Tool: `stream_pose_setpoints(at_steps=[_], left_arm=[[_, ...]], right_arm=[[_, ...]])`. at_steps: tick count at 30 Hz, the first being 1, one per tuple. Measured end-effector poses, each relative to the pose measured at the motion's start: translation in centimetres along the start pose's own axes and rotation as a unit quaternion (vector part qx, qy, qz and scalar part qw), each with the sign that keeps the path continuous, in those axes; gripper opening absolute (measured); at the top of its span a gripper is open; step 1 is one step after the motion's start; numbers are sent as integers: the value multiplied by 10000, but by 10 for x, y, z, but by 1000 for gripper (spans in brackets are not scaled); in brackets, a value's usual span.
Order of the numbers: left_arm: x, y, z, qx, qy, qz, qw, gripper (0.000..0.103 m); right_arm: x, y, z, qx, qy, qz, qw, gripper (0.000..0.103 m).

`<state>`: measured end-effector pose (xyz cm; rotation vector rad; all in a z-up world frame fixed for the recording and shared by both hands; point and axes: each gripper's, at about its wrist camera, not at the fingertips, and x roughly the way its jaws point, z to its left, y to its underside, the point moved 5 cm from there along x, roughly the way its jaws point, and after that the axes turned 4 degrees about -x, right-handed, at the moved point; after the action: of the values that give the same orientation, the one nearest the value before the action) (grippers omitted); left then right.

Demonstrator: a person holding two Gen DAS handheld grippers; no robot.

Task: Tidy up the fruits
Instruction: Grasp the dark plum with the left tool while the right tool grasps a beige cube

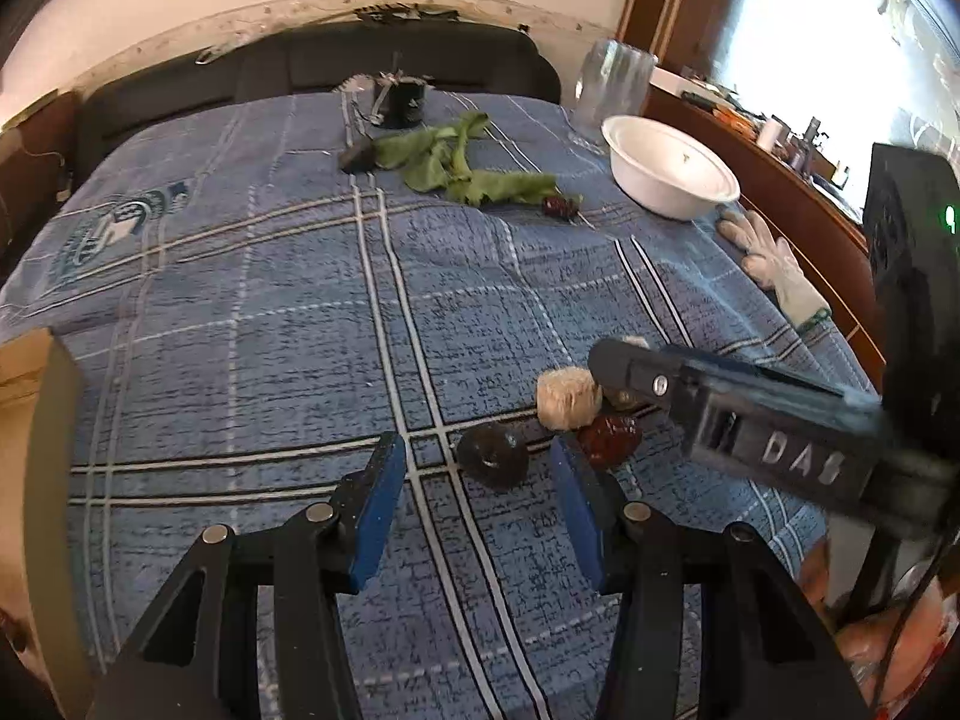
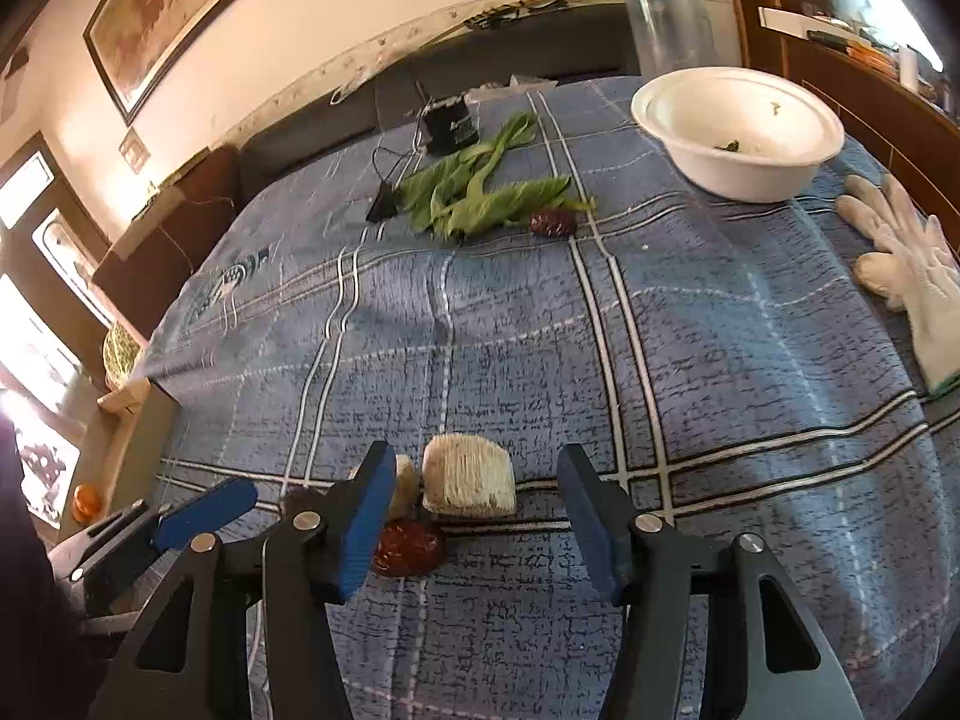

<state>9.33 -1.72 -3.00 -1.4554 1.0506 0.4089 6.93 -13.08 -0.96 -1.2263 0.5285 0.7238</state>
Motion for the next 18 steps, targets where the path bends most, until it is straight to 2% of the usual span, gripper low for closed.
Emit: stream_pose_setpoints(at_steps=[1, 4, 5, 10, 13, 14, 16, 18], left_arm=[[2, 2, 0, 11, 64, 36, 10000, 48], [2, 2, -2, 22, 317, 61, 9995, 22], [3, 1, -1, -14, 348, 69, 9994, 22], [5, -1, 2, -221, 517, 39, 9984, 24], [7, -3, -4, -105, 537, 26, 9985, 35], [7, -4, -5, -71, 527, 26, 9986, 36], [7, -4, -6, -46, 513, 25, 9987, 36], [6, -4, -4, -105, 526, 21, 9986, 27]], right_arm=[[0, 0, -1, 23, -38, -2, 10000, 54], [0, 0, -3, 84, -154, 14, 9998, 41], [-1, 0, -3, 76, -181, 31, 9998, 37], [-5, 1, -1, -35, -162, 18, 9999, 37], [2, 3, 4, -78, -254, 76, 9996, 37], [3, 3, 6, -134, -213, 75, 9997, 37], [4, 3, 7, -181, -152, 66, 9997, 37], [3, 4, 6, -128, -153, 60, 9998, 36]])
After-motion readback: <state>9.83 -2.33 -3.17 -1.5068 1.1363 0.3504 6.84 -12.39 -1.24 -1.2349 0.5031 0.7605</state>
